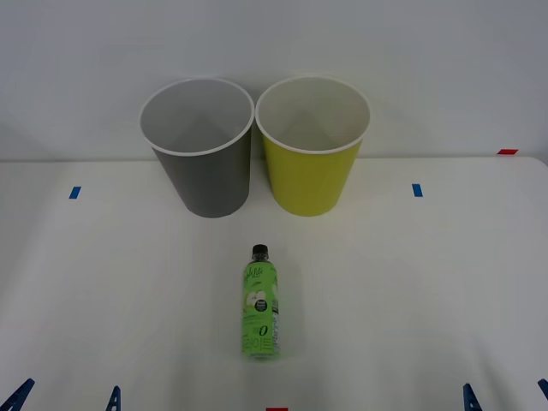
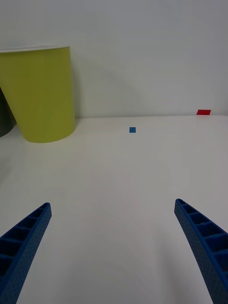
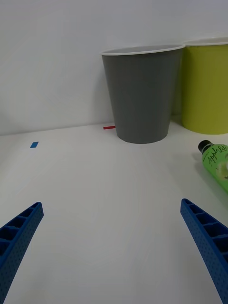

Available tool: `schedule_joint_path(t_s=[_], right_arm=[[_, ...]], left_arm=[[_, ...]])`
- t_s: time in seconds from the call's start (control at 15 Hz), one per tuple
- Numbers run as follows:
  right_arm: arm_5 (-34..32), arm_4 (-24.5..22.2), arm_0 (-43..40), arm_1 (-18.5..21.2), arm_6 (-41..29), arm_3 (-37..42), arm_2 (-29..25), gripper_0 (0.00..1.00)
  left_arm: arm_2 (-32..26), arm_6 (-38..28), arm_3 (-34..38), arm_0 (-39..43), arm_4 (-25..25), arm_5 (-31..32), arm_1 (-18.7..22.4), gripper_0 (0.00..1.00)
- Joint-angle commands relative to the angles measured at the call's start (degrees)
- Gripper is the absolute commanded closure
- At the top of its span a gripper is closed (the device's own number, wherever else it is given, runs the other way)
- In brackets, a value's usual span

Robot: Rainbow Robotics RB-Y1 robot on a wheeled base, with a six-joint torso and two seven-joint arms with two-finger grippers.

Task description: Put cans in the gray bin and PET bottles in the light green bin.

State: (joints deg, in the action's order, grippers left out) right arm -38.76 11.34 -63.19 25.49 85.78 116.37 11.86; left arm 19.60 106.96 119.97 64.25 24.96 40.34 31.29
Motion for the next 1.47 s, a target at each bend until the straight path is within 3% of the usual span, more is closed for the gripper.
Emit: schedule_joint_path(t_s=[0.07,1.47], right_arm=[[0.0,0.0,0.0,0.0,0.0,0.0,0.0,0.11],[0.0,0.0,0.0,0.0,0.0,0.0,0.0,0.11]], left_arm=[[0.0,0.0,0.0,0.0,0.0,0.0,0.0,0.0],[0.0,0.0,0.0,0.0,0.0,0.0,0.0,0.0]])
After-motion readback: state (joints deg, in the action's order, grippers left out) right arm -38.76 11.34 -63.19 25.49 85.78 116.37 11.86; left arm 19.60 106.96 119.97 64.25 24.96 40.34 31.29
